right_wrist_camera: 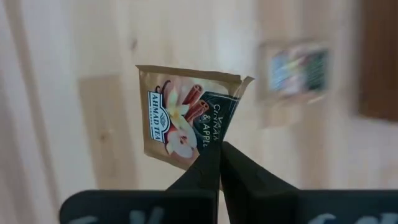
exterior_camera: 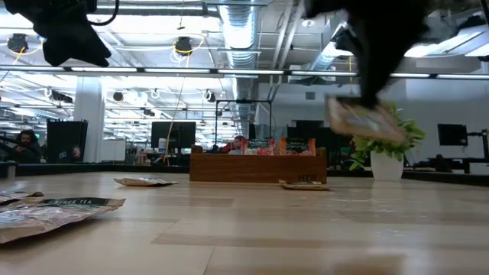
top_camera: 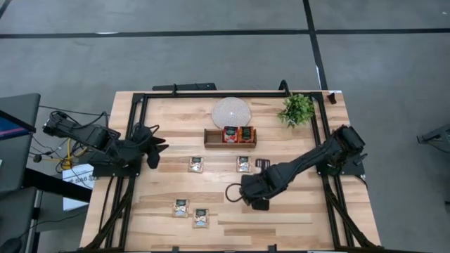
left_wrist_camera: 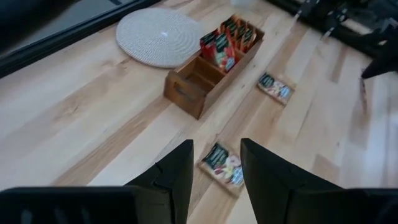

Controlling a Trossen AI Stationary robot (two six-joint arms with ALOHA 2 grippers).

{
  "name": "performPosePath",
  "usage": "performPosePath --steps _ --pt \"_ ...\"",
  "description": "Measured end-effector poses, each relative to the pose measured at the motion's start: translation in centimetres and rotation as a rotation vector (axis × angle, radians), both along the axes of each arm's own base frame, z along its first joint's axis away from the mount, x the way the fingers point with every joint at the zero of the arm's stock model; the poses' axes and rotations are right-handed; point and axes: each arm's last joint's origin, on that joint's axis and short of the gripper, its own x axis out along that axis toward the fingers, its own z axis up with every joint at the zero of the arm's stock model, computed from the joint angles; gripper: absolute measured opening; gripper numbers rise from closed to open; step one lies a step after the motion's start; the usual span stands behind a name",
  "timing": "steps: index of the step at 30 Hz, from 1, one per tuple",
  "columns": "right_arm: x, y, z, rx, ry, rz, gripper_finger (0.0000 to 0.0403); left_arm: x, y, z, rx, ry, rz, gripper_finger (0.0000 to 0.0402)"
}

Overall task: Pick & Place Tea
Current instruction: Put the brown tea bag into the left compartment of the wooden organizer

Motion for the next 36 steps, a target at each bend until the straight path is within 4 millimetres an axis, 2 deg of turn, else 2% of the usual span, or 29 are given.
performPosePath --steps 6,14,18,25,30,36 --pt "1.6 -1.8 4.3 -0.135 -0.1 0.028 0.0 0.3 -0.1 0.4 -0.021 -0.053 0.0 0.0124" --pt "3.6 -5.6 7.7 -0.299 -0.188 0.071 0.0 1.0 -0.4 1.1 -0.056 -0.142 -0.001 0.0124" --pt "4.4 -7.8 8.5 -0.351 -0.214 0.076 0.0 1.9 -0.8 1.5 -0.073 -0.189 -0.011 0.0124" --pt "6.5 -10.5 9.6 -0.396 -0.34 0.128 0.0 4.9 -2.0 1.8 -0.059 -0.258 -0.079 0.0124" --pt "7.4 -11.7 10.1 -0.431 -0.396 0.17 0.0 7.3 -2.2 2.1 -0.025 -0.338 -0.069 0.0124" --pt "7.5 -12.1 10.2 -0.422 -0.396 0.207 0.0 9.9 -1.0 2.2 -0.012 -0.426 0.013 0.0124"
